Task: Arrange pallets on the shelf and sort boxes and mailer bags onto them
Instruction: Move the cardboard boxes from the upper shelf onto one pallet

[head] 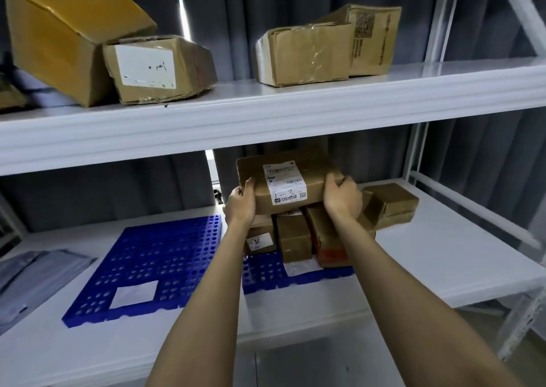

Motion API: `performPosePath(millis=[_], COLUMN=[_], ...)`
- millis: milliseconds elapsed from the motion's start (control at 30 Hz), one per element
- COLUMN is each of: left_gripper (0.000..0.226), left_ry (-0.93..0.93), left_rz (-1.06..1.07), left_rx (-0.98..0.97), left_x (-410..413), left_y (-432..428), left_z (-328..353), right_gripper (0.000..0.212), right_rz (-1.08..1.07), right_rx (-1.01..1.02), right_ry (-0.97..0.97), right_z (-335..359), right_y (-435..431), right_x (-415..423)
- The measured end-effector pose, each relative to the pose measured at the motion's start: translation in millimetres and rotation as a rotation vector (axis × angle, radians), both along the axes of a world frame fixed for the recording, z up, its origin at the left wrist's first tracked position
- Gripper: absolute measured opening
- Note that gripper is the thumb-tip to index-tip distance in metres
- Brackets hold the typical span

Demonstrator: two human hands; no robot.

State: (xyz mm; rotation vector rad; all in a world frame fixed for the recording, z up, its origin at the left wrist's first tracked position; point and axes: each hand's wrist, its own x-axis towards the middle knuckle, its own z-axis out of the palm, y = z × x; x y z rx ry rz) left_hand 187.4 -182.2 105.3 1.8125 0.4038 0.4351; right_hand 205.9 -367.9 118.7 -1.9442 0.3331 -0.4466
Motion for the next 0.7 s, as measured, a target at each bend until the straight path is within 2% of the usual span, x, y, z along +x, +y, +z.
performPosePath(millis=[200,333,467,700], left_gripper=[0.083,0.105,0.115,0.105], left_ry=[0.022,0.041,0.059,0.141], left_rz=[-0.041,-0.076,-0.094,-0.116], left_rx=[0.010,0.009,-0.015,-0.066], left_x=[30.6,48.2,67.1,77.7], left_y=[12.9,16.5,17.7,-7.5], left_z=[-11.5,-15.8,-19.7,0.7], right_gripper=[0.055,0.057,0.058,0.056], right_rz=[0.004,-0.007,-0.012,-0.090], right_rx=[-0.074,-0.107,-0.086,-0.078], right_ry=[0.028,0.054,0.056,0.036], right_z=[-7.4,-12.9,-20.3,-21.3], right_y=[7.4,9.4,9.5,-11.4], right_x=[38.2,57.0,68.5,80.1])
